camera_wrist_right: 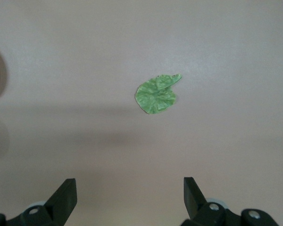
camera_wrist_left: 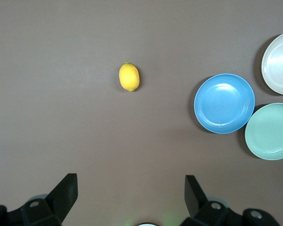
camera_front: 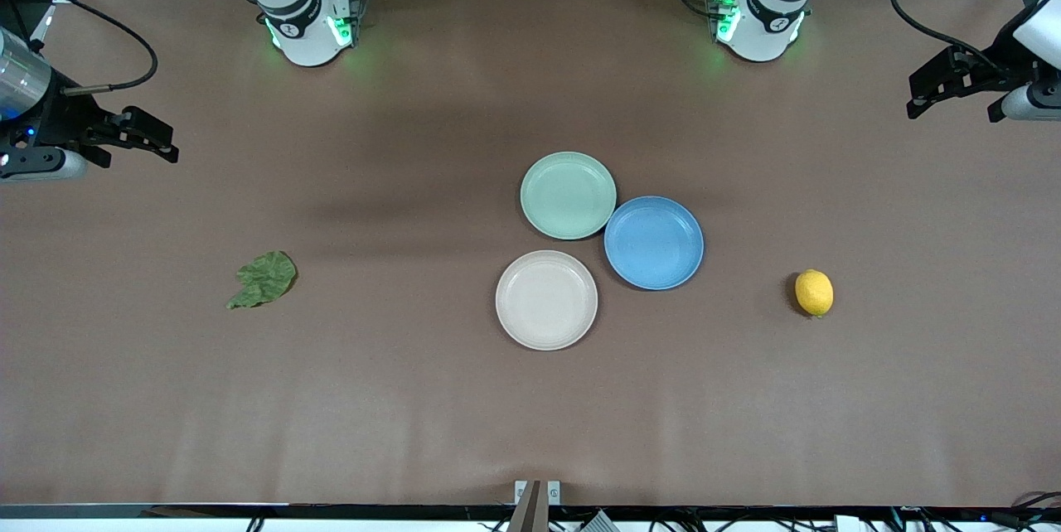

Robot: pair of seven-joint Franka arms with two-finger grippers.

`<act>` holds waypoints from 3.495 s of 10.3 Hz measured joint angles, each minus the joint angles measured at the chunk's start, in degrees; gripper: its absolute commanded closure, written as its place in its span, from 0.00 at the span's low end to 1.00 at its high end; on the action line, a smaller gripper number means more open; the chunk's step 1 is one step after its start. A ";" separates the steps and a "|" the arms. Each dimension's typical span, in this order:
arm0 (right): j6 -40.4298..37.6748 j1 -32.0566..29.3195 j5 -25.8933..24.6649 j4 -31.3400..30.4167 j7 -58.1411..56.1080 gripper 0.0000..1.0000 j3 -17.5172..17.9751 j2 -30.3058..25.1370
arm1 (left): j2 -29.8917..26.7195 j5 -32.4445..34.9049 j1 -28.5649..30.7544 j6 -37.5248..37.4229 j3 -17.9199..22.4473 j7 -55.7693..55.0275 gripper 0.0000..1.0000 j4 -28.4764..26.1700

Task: Place lemon and lettuce in plates
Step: 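Reach the right gripper to the lettuce while the left gripper reaches the lemon, then grasp the lettuce with the right gripper while the left gripper grasps the lemon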

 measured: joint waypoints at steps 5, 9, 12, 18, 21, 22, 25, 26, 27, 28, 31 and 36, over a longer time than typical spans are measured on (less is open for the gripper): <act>0.00 0.00 0.00 -0.08 0.06 0.00 -0.03 0.04 | 0.06 0.00 0.00 -0.12 0.11 0.06 0.00 0.27; 7.82 -0.77 -0.07 -6.09 0.13 0.00 -0.26 3.73 | 2.99 0.00 0.07 -0.18 0.18 0.00 0.00 0.19; 21.48 -1.62 -0.09 -13.97 0.12 0.00 -0.40 7.56 | 7.04 0.00 0.84 3.18 0.33 -0.14 0.00 -1.56; 49.39 -1.72 -0.09 -20.51 0.06 0.00 -2.02 24.12 | 10.93 0.00 2.10 24.83 0.47 -0.14 0.00 -19.08; 57.67 -1.75 -0.09 -20.50 0.05 0.17 -2.36 30.17 | 18.30 0.09 2.28 31.14 0.48 -0.14 0.00 -19.69; 59.89 -1.72 -0.08 -20.48 0.07 0.30 -2.33 31.62 | 21.14 0.48 2.27 33.84 0.48 -0.14 0.00 -19.67; 62.86 -1.64 -0.08 -20.32 0.07 0.84 -2.28 34.13 | 28.61 2.33 2.46 41.43 0.52 -0.14 0.00 -19.50; 63.14 -1.64 -0.09 -20.27 0.07 1.00 -2.36 34.22 | 30.43 2.35 2.74 42.84 0.52 -0.14 0.00 -19.24; 63.20 -1.65 -0.08 -20.13 0.07 1.00 -2.48 34.16 | 32.00 2.41 2.94 43.34 0.55 -0.14 0.00 -18.66; 63.20 -1.44 -0.08 -19.91 0.41 1.00 -2.31 34.15 | 33.31 2.52 2.94 43.71 0.55 -0.14 0.00 -18.00; 56.92 0.83 -0.08 -18.07 4.37 1.00 -2.10 31.56 | 37.46 3.91 2.98 45.39 0.76 -0.14 0.00 -15.44; 30.17 2.79 -0.07 -10.21 11.78 1.00 -0.49 20.88 | 41.30 4.62 3.26 45.93 1.05 -0.06 1.00 -10.99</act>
